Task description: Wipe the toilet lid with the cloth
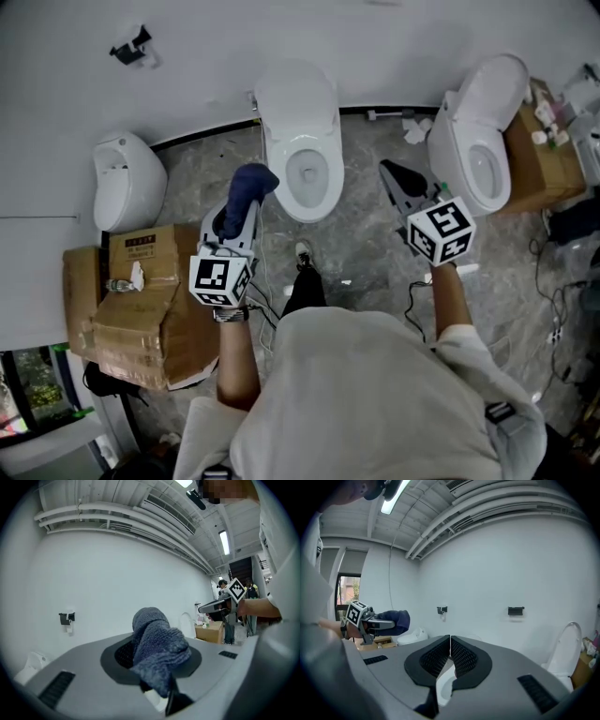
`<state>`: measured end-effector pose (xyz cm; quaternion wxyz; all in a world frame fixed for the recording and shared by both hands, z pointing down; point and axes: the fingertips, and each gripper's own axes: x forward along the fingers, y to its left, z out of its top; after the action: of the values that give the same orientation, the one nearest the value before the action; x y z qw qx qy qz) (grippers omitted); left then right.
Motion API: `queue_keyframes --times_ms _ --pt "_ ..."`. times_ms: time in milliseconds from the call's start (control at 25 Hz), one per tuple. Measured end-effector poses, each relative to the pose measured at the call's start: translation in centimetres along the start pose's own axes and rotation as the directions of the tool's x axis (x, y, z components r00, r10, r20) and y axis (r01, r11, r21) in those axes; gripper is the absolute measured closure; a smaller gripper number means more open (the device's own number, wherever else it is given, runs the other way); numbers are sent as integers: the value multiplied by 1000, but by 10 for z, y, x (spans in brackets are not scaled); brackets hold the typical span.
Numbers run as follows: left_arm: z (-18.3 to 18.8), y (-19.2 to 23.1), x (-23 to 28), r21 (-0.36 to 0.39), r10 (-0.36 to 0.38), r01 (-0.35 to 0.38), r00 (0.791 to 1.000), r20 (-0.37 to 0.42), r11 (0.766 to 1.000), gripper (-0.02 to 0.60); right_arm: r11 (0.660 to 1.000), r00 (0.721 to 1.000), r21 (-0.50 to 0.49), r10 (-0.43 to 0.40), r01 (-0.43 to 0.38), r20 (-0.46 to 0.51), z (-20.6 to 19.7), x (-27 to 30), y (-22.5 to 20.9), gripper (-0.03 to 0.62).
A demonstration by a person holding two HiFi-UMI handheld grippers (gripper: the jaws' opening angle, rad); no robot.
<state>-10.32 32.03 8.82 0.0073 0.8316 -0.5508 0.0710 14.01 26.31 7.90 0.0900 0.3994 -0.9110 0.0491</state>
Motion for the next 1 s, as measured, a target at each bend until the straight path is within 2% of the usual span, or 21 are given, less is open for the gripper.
queue_keyframes --times_ms 160,440,560,640,720,880,1000 --pt "-3 48 42 -40 -51 53 998 48 998 468 999 999 2 -40 40 -17 5 51 -22 565" --pt "-8 133 130 -6 -143 143 990 13 990 467 995 997 65 -76 77 -24 13 144 -55 565" --pt "-12 156 169 -7 -240 240 971 2 971 465 992 995 83 -91 94 -44 7 175 -69 565" --pt "-21 166 197 -34 -310 310 951 -2 950 465 990 993 89 -104 109 -54 2 192 -77 565" --pt "-34 177 228 -62 -349 348 937 -22 936 465 988 992 96 -112 117 -60 -2 206 -83 565" --pt "-60 199 288 -80 -369 364 927 -69 928 465 988 990 100 -110 119 -89 -17 237 -97 565" --pt "-76 213 336 -74 -341 335 936 -85 939 465 987 988 111 -102 116 -118 -36 260 -117 565"
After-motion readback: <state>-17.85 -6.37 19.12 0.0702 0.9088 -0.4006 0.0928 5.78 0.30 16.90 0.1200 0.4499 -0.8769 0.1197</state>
